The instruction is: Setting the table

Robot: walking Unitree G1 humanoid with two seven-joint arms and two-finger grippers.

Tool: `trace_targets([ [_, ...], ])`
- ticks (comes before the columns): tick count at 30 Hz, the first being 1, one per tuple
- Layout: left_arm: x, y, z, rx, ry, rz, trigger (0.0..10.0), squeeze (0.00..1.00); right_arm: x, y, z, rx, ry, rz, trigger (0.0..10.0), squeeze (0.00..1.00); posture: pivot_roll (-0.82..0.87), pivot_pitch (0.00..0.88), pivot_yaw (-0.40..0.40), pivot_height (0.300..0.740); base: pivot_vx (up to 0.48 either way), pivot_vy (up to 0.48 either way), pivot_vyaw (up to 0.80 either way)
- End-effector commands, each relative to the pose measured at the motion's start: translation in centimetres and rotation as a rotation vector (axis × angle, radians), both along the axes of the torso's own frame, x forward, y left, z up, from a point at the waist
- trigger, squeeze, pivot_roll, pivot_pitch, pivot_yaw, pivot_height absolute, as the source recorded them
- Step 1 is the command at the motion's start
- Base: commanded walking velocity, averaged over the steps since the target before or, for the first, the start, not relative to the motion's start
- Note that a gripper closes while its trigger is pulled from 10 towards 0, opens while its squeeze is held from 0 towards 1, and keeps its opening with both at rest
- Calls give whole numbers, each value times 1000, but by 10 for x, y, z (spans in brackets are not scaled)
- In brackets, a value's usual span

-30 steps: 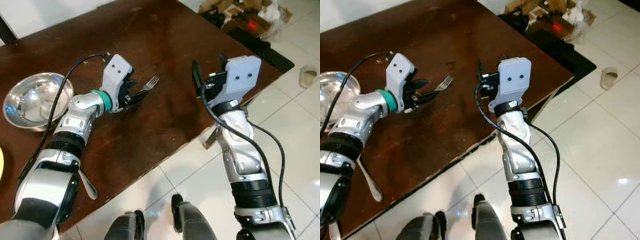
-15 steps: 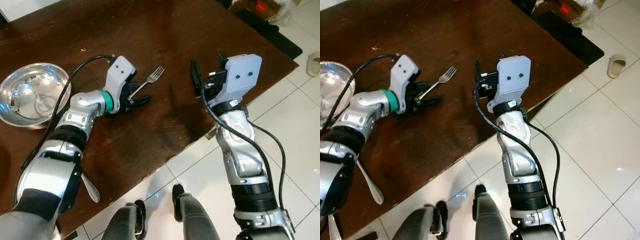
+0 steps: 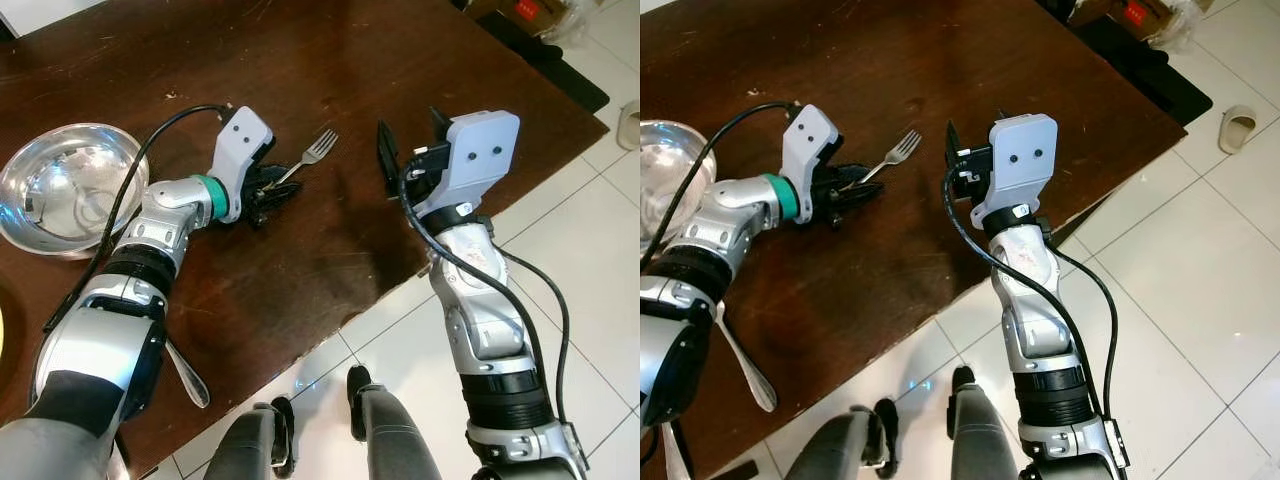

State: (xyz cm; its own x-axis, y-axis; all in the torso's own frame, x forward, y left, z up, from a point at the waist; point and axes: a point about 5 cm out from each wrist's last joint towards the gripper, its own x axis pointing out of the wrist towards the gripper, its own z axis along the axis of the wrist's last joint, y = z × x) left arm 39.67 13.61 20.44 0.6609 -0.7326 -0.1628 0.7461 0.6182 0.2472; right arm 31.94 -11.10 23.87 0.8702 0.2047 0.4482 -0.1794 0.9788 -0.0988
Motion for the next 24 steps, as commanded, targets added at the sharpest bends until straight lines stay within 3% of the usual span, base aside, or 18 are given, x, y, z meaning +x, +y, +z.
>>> trace_targets([
  [1, -5, 4, -23, 18, 93, 1, 0, 0, -2, 0, -3, 7, 13, -3, 10000, 0, -168, 320, 83, 740, 0, 0, 0],
  [18, -3, 0, -7, -66, 18, -5, 0, 0, 0, 0, -2, 6, 12, -5, 10000, 0, -165, 308, 79, 740, 0, 0, 0],
  [22, -1, 2, 11, -114, -78, 21, 0, 0, 0, 0, -2, 6, 11, -3, 10000, 0, -157, 300, 79, 740, 0, 0, 0],
  [23, 0, 5, 25, -159, -143, 54, 10000, 0, 0, 0, -2, 7, 10, -2, 10000, 0, -156, 299, 80, 740, 0, 0, 0],
  [24, -1, 9, 39, -224, -205, 83, 10000, 0, 0, 1, -1, 8, 10, 0, 10000, 0, -156, 299, 80, 740, 0, 0, 0],
])
